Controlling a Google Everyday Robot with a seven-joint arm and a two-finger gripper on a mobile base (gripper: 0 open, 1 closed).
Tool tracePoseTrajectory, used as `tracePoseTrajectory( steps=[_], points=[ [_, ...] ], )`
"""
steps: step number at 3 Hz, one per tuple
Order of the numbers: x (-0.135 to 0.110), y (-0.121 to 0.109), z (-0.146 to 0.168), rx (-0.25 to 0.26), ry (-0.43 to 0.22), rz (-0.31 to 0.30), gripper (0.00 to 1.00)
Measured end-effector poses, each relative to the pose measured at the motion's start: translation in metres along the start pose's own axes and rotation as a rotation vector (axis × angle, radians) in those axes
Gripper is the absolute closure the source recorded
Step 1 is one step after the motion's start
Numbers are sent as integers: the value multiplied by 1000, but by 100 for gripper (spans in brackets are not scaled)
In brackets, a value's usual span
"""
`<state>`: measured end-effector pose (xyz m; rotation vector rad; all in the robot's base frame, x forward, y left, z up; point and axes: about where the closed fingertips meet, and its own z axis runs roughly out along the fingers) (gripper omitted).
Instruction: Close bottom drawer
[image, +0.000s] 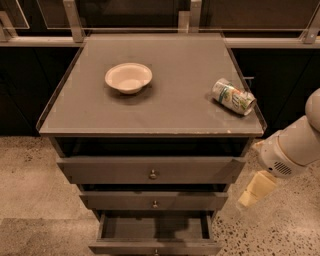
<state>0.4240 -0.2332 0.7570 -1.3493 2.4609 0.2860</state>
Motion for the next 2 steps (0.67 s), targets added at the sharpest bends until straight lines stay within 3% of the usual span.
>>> tracePoseTrajectory(
  steps=[1, 2],
  points=[
    [0, 0, 0, 0, 0, 1, 0],
    [15, 4, 24, -51, -51, 64, 0]
  ],
)
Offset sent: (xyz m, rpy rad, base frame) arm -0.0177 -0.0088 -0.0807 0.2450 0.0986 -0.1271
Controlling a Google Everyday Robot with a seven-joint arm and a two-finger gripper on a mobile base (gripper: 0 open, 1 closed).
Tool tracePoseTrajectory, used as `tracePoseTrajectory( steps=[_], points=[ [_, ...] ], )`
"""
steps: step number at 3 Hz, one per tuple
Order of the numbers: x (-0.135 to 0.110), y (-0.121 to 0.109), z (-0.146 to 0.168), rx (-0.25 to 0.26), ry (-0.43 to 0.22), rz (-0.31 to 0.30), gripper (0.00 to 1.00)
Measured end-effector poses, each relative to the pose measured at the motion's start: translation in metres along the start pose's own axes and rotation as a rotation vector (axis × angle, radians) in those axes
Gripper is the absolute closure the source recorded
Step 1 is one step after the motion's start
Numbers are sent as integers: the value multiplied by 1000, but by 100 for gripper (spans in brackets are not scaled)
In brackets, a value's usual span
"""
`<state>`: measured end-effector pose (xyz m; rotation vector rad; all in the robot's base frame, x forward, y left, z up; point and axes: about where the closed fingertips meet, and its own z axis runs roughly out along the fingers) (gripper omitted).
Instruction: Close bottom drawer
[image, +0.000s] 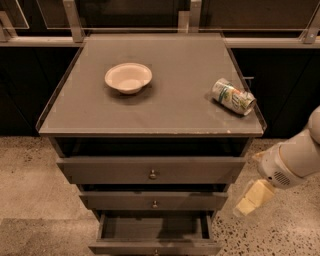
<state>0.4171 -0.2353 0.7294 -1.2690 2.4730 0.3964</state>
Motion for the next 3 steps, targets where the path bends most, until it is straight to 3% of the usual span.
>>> tracePoseTrajectory(
  steps=[1, 2, 3],
  points=[
    [22, 11, 72, -132, -88, 103, 0],
    [31, 22, 146, -235, -136, 157, 0],
    [33, 26, 197, -290, -134, 178, 0]
  ],
)
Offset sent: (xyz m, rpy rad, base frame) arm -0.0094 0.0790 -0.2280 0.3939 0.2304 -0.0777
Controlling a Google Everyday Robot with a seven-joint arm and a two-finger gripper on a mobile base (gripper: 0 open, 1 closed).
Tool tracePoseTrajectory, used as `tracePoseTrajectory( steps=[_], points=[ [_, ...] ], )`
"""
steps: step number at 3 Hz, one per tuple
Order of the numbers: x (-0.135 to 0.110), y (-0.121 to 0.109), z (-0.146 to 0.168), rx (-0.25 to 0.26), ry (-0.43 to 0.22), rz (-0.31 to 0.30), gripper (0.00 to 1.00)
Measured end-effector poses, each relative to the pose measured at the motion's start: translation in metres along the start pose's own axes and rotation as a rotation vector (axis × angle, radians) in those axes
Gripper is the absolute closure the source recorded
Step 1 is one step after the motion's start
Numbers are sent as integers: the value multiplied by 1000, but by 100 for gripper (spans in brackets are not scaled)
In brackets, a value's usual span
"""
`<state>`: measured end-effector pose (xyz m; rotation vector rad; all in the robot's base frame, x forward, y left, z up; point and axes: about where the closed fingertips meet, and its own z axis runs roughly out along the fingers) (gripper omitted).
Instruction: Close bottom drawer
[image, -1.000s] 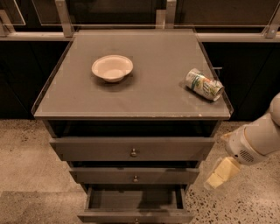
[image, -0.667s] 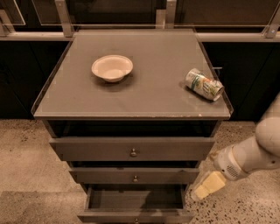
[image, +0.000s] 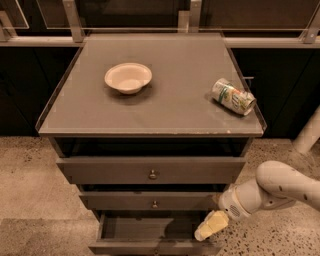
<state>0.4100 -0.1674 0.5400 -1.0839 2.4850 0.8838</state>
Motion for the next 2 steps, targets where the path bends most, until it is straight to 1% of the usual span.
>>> tracePoseTrajectory(
  steps=[1, 2],
  points=[
    [2, -1, 6, -9, 1, 5, 0],
    [20, -9, 17, -6, -21, 59, 0]
  ],
)
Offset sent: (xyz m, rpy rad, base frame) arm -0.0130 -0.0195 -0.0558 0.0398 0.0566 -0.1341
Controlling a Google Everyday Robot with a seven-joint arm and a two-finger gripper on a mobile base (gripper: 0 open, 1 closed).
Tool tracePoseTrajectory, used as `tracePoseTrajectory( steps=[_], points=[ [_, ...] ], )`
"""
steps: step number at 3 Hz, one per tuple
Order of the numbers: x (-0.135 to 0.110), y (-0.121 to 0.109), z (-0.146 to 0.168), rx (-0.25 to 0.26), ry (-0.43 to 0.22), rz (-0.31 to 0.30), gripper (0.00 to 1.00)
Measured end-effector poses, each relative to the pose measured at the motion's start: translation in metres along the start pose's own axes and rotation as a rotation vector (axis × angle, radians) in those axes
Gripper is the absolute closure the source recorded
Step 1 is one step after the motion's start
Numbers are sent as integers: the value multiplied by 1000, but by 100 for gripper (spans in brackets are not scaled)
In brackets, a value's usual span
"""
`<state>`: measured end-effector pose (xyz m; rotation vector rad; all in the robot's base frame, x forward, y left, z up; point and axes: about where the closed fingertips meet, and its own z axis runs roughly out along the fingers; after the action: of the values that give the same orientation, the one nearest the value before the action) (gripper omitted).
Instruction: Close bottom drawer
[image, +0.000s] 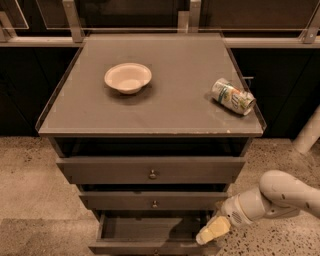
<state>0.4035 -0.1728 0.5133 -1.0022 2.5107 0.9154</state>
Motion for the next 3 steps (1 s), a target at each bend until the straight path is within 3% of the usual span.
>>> tracePoseTrajectory(
  steps=[1, 2, 3],
  points=[
    [21, -14, 32, 1, -63, 10, 0],
    [41, -31, 88, -18, -131, 8, 0],
    [40, -31, 87, -16, -131, 6, 0]
  ],
)
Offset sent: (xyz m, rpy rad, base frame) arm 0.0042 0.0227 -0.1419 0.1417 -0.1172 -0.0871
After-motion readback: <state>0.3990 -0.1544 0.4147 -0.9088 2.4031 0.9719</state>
